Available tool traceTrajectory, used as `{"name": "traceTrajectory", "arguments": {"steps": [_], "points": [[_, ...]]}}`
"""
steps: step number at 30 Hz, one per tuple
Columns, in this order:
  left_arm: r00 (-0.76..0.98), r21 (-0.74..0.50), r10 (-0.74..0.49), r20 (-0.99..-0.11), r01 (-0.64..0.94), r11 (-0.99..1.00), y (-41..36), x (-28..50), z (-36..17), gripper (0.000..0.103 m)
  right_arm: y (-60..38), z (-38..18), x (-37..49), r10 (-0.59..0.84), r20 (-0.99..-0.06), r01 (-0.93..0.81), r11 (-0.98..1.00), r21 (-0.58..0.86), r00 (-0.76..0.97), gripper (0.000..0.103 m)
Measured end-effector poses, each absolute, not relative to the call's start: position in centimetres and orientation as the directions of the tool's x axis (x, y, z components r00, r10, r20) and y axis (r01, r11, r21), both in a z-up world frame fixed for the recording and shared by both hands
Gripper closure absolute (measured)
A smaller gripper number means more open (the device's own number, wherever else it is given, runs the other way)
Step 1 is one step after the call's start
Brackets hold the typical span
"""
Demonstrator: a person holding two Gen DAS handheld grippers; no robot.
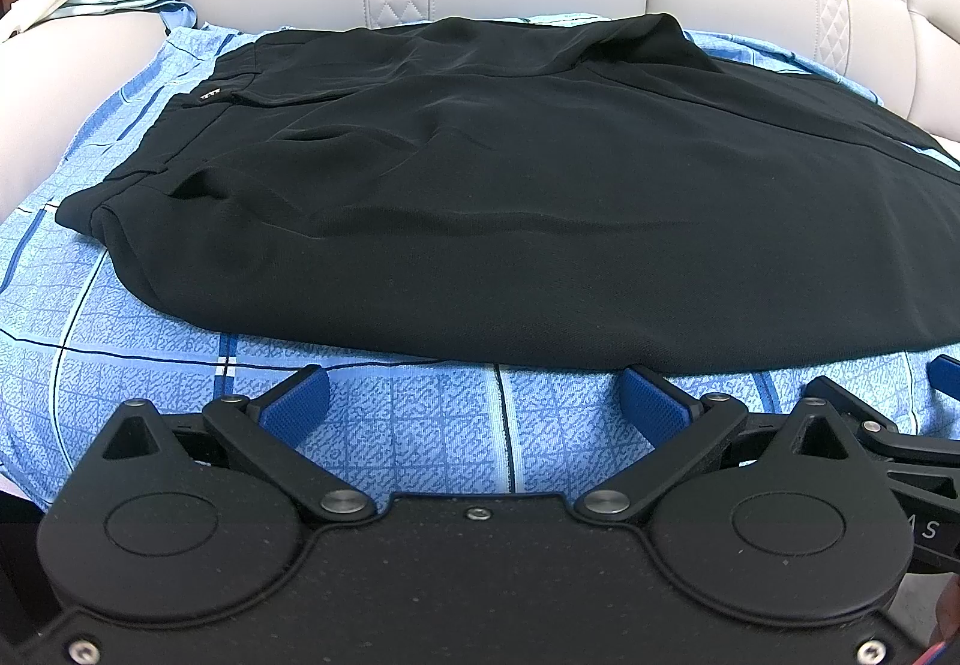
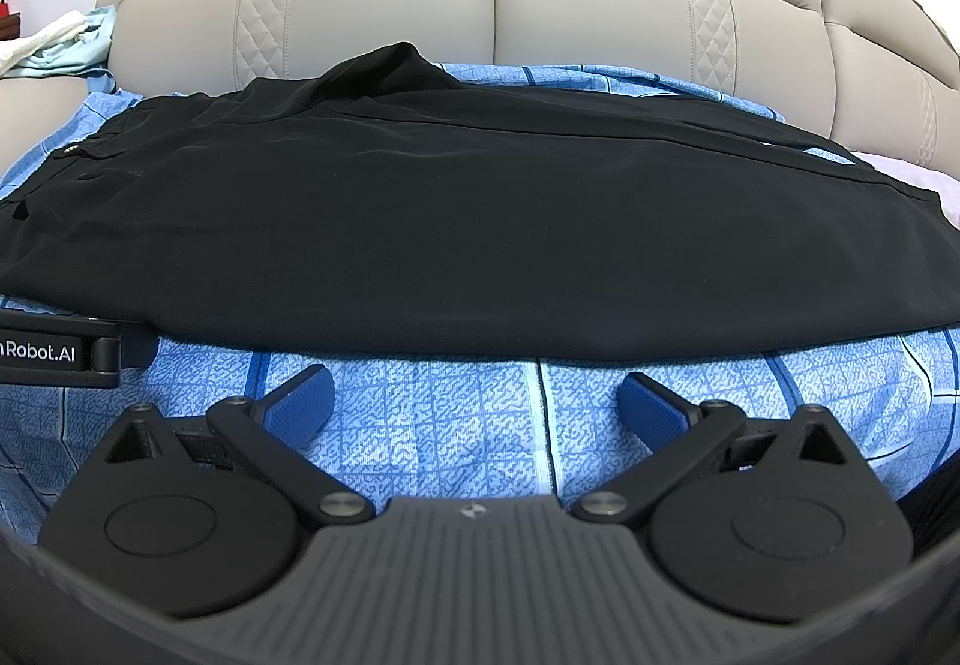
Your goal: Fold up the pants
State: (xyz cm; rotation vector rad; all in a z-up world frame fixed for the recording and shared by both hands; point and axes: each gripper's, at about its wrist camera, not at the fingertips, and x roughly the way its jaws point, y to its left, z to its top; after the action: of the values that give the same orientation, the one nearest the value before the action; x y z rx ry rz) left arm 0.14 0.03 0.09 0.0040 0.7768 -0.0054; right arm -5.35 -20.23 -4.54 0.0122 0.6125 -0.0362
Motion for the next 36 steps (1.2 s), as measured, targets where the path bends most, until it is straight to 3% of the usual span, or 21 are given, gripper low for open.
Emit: {"name": "traceTrajectory", "arguments": {"steps": [22,27,32,36], "points": [[0.681,-0.005,-0.009,-0.732,0.008,1.0,0.4,1.0,0.6,0.0,-20.2,-4.1,-5.0,-0.033,-0.603,0.035,0.999,-0.007,0.797,0.0],[0.721,-0.049,0.028,-0.693,-0.086,0.995,4.0,1.7,3.0,0.001,-18.9,-2.8,-4.6,0.016,-0.602,-0.087,0.992,-0.089,0.798,0.0],[0.741,-0.11,0.106,-0.663,-0.237,0.965,10.4,3.8,4.8,0.001,-17.1,-1.9,-4.1,0.108,-0.591,-0.238,0.96,-0.146,0.799,0.008],[0.716,-0.182,0.148,-0.682,-0.362,0.914,15.5,5.0,4.5,0.009,-15.0,-1.9,-4.0,0.186,-0.594,-0.358,0.916,-0.184,0.783,0.013]]}}
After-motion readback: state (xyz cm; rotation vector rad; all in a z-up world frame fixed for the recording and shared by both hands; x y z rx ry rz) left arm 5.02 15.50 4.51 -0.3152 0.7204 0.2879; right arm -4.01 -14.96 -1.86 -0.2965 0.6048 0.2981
